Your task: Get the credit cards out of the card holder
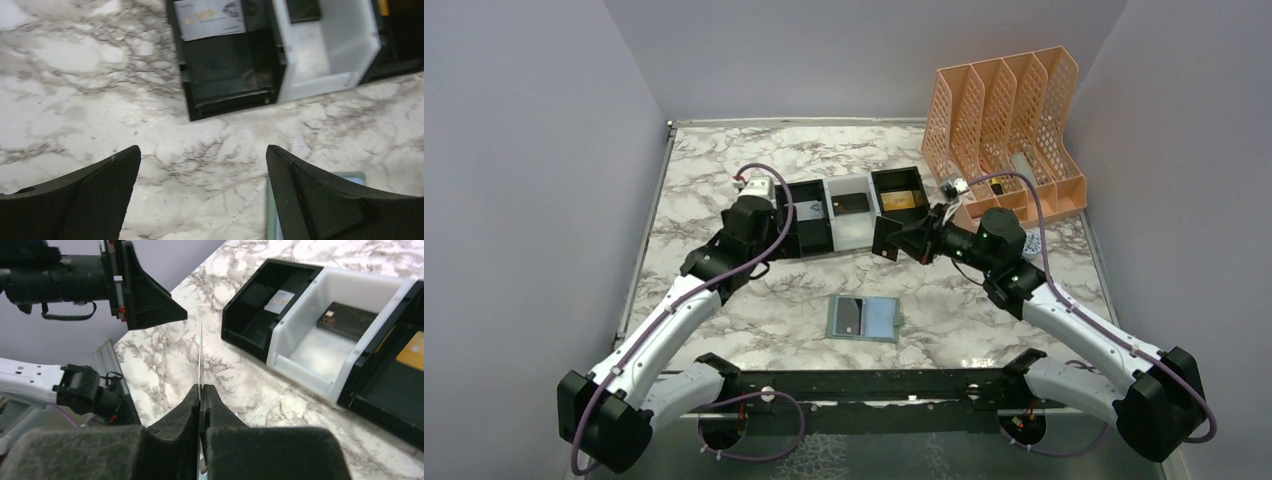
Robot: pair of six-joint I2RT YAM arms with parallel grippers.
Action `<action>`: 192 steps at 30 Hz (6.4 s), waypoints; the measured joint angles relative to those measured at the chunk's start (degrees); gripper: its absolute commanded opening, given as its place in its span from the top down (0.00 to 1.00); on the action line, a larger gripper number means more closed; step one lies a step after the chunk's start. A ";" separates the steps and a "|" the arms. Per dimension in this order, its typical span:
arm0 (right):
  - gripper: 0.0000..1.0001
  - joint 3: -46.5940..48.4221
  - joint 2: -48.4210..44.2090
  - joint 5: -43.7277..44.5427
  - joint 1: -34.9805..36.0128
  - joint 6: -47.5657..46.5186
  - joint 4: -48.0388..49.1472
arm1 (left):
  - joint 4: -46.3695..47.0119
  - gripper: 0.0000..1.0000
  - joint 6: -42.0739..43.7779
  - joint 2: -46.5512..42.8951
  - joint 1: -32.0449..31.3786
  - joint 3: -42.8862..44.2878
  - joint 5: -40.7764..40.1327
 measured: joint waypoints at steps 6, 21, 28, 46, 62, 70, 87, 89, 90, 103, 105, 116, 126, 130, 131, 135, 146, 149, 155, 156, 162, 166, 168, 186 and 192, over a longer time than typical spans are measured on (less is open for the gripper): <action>0.99 7.17 4.00 4.42 3.80 -8.63 -5.90 | -1.25 0.01 2.60 0.94 9.94 0.26 0.31; 0.99 24.68 23.80 26.01 11.65 -30.29 -16.85 | 1.40 0.01 4.46 -9.66 10.43 -6.29 -3.80; 0.99 31.93 36.17 31.58 12.07 -39.71 -17.90 | 1.70 0.01 4.57 -13.25 10.43 -6.99 -7.93; 0.99 40.96 54.10 38.75 12.59 -60.08 -9.68 | 2.12 0.01 5.16 -15.08 10.43 -7.69 -10.34; 0.94 43.21 63.49 39.78 11.76 -70.55 -2.54 | 2.12 0.01 5.75 -15.28 10.43 -7.74 -10.38; 0.88 45.86 65.00 38.88 10.29 -71.49 -4.42 | 2.12 0.01 5.79 -15.26 10.43 -7.74 -10.36; 0.80 50.80 66.14 32.79 9.31 -69.90 -15.52 | 2.14 0.01 5.99 -14.58 10.43 -7.74 -10.36; 0.75 50.82 66.14 32.59 9.22 -69.90 -15.80 | 2.16 0.01 6.01 -14.45 10.43 -7.74 -10.36; 0.70 50.82 66.14 32.59 9.18 -69.90 -16.02 | 2.14 0.01 6.03 -14.45 10.43 -7.74 -10.34; 0.67 52.00 66.20 32.13 8.44 -68.89 -18.60 | 2.16 0.01 6.40 -14.45 10.43 -7.74 -10.34; 0.66 52.00 66.20 32.15 8.41 -68.89 -18.69 | 2.16 0.01 6.43 -14.43 10.43 -7.74 -10.34; 0.58 54.38 66.79 29.57 7.32 -66.55 -23.21 | 2.19 0.01 6.82 -13.35 10.43 -7.74 -9.99; 0.56 56.19 67.34 29.16 6.93 -63.56 -25.09 | 2.36 0.01 7.10 -12.00 10.43 -7.74 -8.61; 0.56 55.93 67.17 28.72 6.69 -60.59 -24.74 | 2.38 0.01 7.23 -11.63 10.43 -7.74 -8.13; 0.56 55.19 66.64 28.26 6.67 -59.34 -24.24 | 2.38 0.01 7.23 -11.65 10.43 -7.74 -7.98; 0.56 50.03 61.55 27.06 6.67 -53.83 -22.71 | 2.45 0.01 7.26 -11.65 10.43 -7.74 -7.50; 0.45 28.79 35.85 28.06 6.56 -26.75 -12.48 | 2.51 0.01 7.23 -10.88 10.43 -7.74 -6.49; 0.41 23.71 31.50 27.96 6.56 -18.14 -12.50 | 2.51 0.01 7.23 -10.88 10.43 -7.74 -6.49; 0.23 13.60 23.87 23.67 6.25 -3.85 -12.48 | 2.54 0.01 7.23 -10.88 10.43 -7.74 -6.40; 0.22 12.28 22.69 22.71 6.25 -1.62 -12.52 | 2.54 0.01 7.23 -10.88 10.43 -7.74 -6.34; 0.05 3.15 17.86 12.92 6.21 11.91 -5.66 | 3.13 0.01 7.23 -10.62 10.43 -7.74 -4.04; 0.05 -8.20 18.16 4.55 6.21 21.42 7.76 | 3.67 0.01 7.23 -9.66 10.43 -7.74 -1.16; 0.06 -12.15 19.56 0.79 6.23 25.57 12.02 | 4.04 0.01 7.26 -8.92 10.43 -7.74 1.44; 0.29 -12.22 20.04 -4.68 6.25 29.38 11.37 | 19.04 0.11 -10.49 0.42 9.99 -19.41 38.42; 0.40 -9.75 25.27 -4.94 7.50 28.52 10.97 | 22.93 0.18 -13.75 4.00 6.27 -19.76 41.42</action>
